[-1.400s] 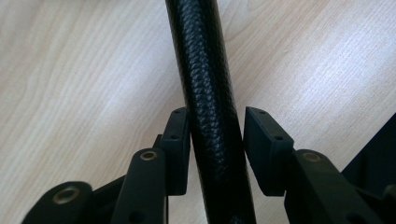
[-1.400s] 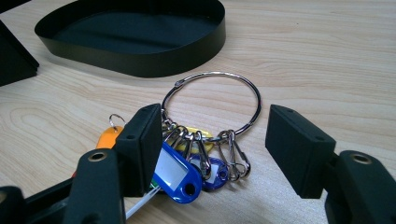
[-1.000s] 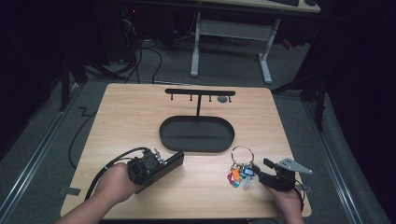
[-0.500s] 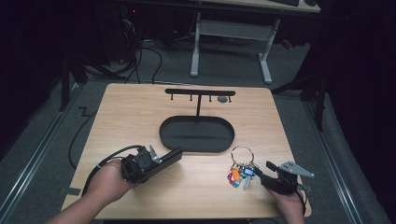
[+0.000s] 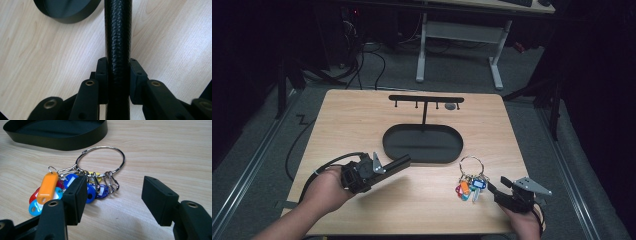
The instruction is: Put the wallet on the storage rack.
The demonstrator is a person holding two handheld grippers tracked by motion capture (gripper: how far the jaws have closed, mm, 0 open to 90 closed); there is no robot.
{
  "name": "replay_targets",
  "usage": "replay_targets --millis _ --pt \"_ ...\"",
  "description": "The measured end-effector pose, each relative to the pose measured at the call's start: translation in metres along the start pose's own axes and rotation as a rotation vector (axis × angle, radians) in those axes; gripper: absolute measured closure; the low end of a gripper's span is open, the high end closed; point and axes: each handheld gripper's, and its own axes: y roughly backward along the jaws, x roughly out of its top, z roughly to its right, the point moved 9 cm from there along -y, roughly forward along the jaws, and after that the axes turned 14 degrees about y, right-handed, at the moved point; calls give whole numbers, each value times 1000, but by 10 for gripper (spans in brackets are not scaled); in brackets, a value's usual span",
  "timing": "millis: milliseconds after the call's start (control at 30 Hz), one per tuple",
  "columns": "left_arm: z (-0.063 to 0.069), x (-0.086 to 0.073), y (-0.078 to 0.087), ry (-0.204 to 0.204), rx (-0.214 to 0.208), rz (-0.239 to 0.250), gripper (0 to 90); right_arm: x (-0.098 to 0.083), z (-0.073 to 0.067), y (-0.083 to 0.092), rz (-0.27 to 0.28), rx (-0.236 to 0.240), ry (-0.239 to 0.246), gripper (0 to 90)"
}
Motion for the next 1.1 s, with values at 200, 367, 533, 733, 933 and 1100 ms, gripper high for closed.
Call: replay_targets --millis 200,367,533,733,933,1100 --pt "0 15 7 -40 10 37 737 -5 7 4 3 -6 -18 383" --pt "2 31 2 -77 42 49 737 -4 7 1 7 7 -21 384" --pt "5 47 -16 -102 44 51 737 -3 5 0 9 25 -17 384" --pt "13 68 -19 -156 21 55 738 -3 8 1 23 30 -34 386" --pt "15 87 -17 -196 20 78 738 -3 8 2 27 36 -36 386" --pt "11 101 -18 -204 21 107 738 -3 7 2 29 42 -39 387"
